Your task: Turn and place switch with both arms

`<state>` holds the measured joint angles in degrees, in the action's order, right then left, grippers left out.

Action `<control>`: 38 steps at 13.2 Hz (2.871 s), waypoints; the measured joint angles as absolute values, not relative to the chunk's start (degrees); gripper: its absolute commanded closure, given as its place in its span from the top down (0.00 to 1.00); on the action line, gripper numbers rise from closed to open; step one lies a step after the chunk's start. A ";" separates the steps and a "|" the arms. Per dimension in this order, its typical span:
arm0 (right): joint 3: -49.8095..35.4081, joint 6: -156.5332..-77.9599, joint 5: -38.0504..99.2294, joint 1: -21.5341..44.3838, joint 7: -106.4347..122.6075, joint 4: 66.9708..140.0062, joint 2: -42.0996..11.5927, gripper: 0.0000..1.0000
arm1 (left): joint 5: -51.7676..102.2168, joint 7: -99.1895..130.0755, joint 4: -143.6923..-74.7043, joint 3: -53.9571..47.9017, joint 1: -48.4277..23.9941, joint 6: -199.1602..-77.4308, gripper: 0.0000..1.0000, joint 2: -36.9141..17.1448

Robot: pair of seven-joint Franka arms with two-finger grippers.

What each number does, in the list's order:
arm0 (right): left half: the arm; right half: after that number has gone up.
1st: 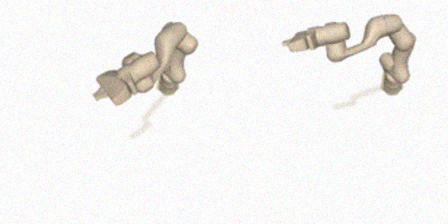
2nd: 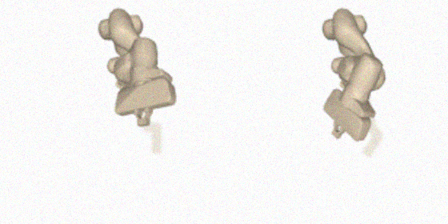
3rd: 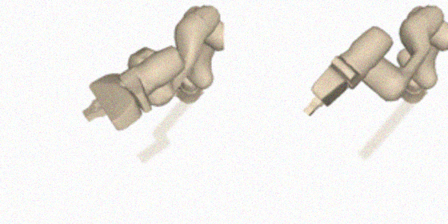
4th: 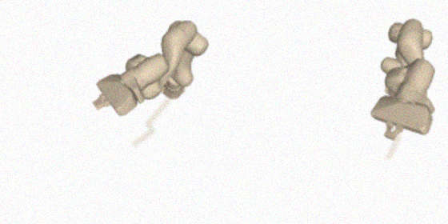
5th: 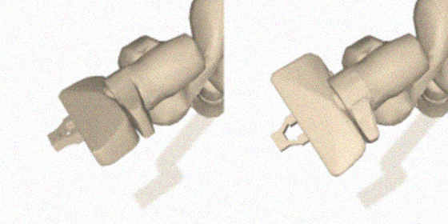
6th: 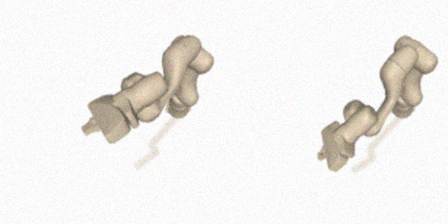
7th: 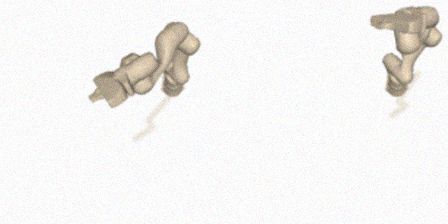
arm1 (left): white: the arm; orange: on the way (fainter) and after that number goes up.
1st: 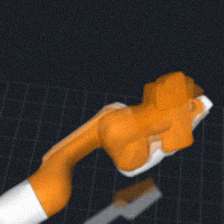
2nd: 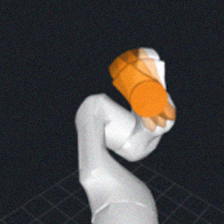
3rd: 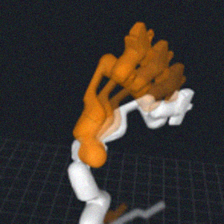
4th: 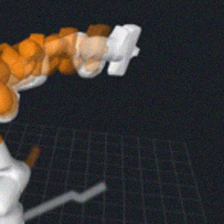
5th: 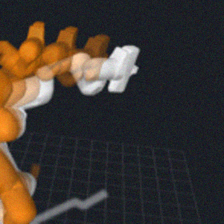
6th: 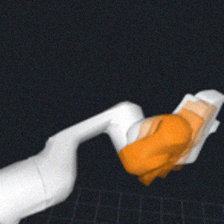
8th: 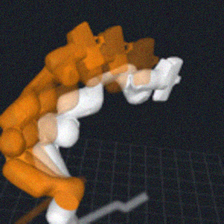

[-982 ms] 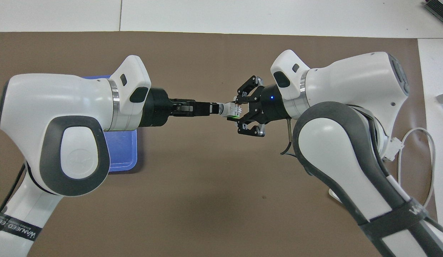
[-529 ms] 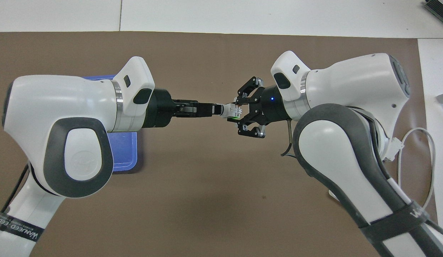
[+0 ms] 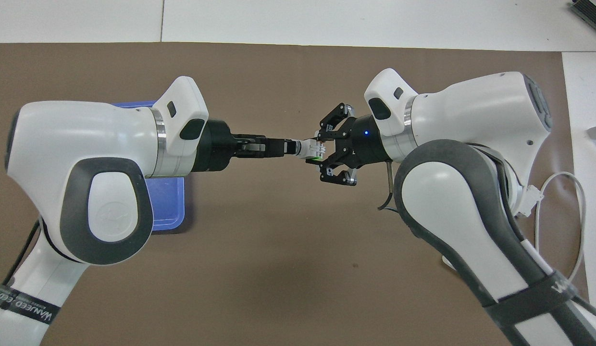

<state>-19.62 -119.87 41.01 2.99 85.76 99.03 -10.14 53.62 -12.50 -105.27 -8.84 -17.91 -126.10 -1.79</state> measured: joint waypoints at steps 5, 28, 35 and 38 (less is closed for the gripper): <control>-19.56 -120.02 41.02 2.99 85.76 99.33 -10.11 0.00 | 53.68 -12.51 -105.44 -8.76 -17.91 -126.09 0.05 -1.92; -19.07 -120.02 41.01 2.95 85.76 101.47 -9.16 0.00 | 53.89 35.51 -106.68 -8.71 -19.22 -127.47 0.00 -1.93; -19.00 -120.16 41.01 2.88 85.76 101.90 -8.87 0.00 | 53.89 60.36 -106.96 -8.73 -19.52 -128.23 0.00 -1.91; -18.93 -120.41 41.01 2.85 85.76 101.96 -8.88 0.00 | 53.89 64.48 -107.25 -8.72 -19.93 -129.47 0.00 -1.83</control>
<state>-18.93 -120.41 41.01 2.85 85.76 101.96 -8.88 53.89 64.48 -107.25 -8.72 -19.93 -129.47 -1.83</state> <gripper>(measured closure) 0.648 0.894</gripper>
